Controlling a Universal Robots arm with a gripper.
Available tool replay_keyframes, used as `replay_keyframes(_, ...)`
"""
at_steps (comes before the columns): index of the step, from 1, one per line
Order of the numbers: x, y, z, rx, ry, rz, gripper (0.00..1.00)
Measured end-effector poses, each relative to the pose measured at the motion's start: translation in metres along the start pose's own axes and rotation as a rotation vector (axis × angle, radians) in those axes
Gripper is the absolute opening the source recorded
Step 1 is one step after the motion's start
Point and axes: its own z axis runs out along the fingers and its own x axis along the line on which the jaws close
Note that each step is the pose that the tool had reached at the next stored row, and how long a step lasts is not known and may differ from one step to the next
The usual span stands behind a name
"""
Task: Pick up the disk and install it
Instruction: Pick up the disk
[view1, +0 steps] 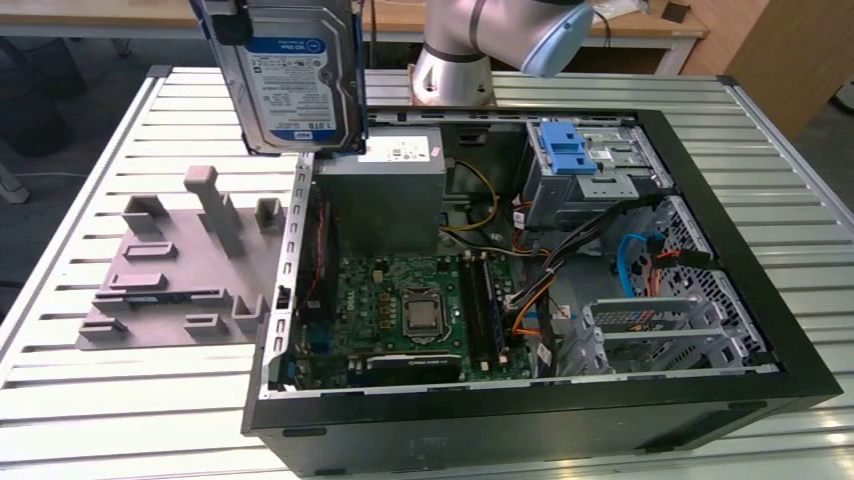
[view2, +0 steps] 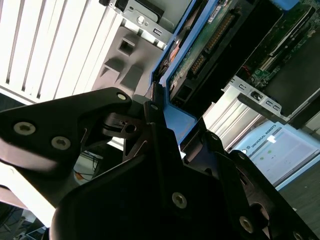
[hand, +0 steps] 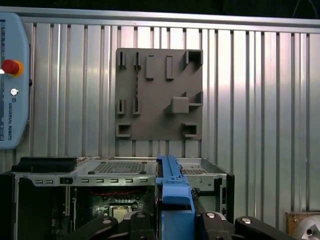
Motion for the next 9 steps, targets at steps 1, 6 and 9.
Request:
replay_keyframes(1, 0.0000, -0.0009, 0.0000, 0.0001, -0.0001, 0.000, 0.36)
replay_keyframes(6, 0.0000, -0.0061, -0.0001, 0.0000, 0.0000, 0.000, 0.36)
replay_keyframes(9, 0.0000, -0.0093, -0.0001, 0.0001, -0.0001, 0.000, 0.36)
